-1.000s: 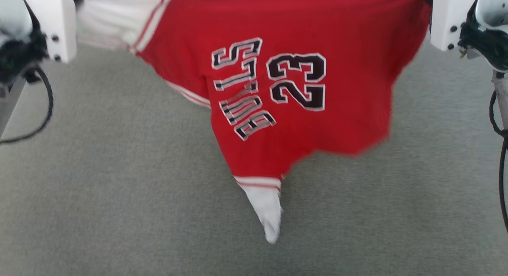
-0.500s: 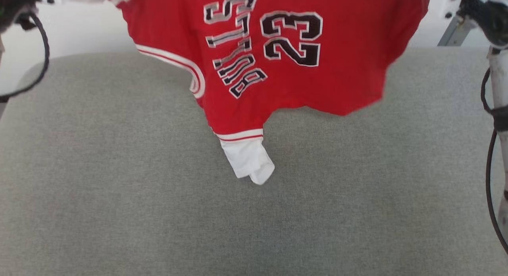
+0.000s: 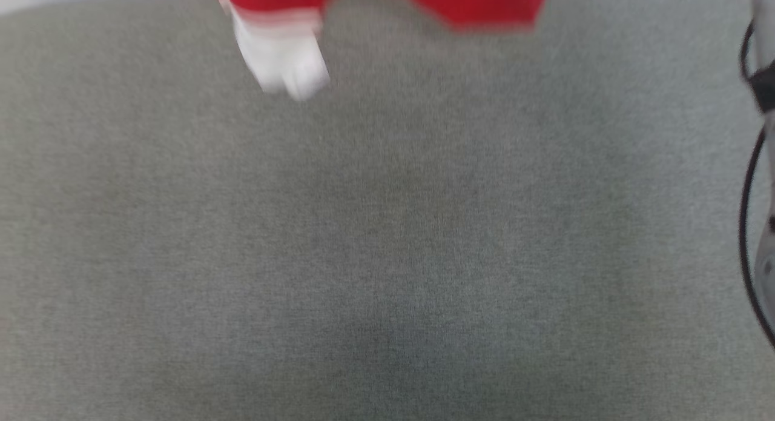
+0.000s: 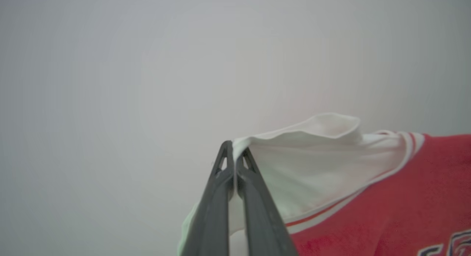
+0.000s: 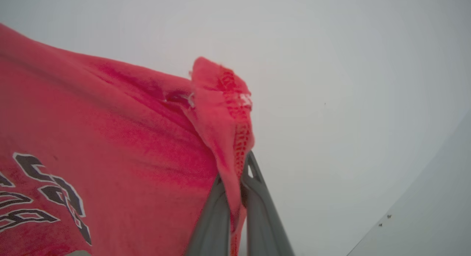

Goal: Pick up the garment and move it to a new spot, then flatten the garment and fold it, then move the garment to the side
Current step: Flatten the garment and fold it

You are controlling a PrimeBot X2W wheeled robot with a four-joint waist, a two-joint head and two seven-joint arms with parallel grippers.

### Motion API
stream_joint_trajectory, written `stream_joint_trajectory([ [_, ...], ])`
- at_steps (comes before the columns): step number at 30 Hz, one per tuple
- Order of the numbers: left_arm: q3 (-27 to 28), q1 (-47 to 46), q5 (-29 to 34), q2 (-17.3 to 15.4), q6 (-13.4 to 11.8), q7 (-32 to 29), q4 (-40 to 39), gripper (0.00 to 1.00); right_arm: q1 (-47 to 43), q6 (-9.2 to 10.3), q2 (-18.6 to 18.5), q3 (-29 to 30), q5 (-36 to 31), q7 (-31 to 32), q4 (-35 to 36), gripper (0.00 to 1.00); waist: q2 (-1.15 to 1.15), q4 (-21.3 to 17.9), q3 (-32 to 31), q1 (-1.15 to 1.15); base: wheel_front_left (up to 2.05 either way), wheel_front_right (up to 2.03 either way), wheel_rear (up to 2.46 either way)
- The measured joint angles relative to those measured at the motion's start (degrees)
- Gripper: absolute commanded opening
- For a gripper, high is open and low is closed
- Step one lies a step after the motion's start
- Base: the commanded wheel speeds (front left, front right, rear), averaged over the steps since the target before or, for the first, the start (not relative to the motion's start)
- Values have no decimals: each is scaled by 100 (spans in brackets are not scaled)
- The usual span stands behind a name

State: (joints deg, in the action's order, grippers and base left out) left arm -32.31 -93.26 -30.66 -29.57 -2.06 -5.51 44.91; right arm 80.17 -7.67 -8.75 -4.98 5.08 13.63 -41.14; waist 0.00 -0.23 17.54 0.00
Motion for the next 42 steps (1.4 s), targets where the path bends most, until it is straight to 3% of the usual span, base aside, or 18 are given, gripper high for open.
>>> stream_joint_trajectory([
  [5,110,-548,222,212,-66,1570,316,0,409,1,56,160,-1126,-1652,-286,0,0,6,408,0,0,0,0],
  [7,138,-553,179,325,55,1785,546,0,442,1,105,255,-1490,-2093,-478,0,0,29,530,0,0,0,0],
  [15,-198,97,202,559,587,1836,1473,0,55,1,328,375,-1741,-2259,-1685,0,0,189,635,0,0,0,0],
  [21,-464,811,-98,808,901,794,2138,0,-380,2,403,313,-1132,-1983,-2531,0,0,271,471,0,0,0,0],
  [28,-756,1881,-748,940,938,-846,2117,0,-919,2,392,-99,-402,-1546,-2980,0,0,348,136,0,0,0,0],
  [34,-1113,2976,-1154,626,938,-1963,1419,0,-1646,2,371,-801,259,-1134,-2972,0,0,402,-176,0,0,0,0],
  [38,-1222,3738,-1336,369,924,-2481,639,0,-2289,2,188,-1288,913,-857,-2531,0,0,450,-358,0,0,0,0],
  [42,-1222,4651,-1592,29,582,-2910,-515,0,-3016,1,-249,-1878,1558,-487,-1608,0,0,497,-491,0,0,0,0],
])
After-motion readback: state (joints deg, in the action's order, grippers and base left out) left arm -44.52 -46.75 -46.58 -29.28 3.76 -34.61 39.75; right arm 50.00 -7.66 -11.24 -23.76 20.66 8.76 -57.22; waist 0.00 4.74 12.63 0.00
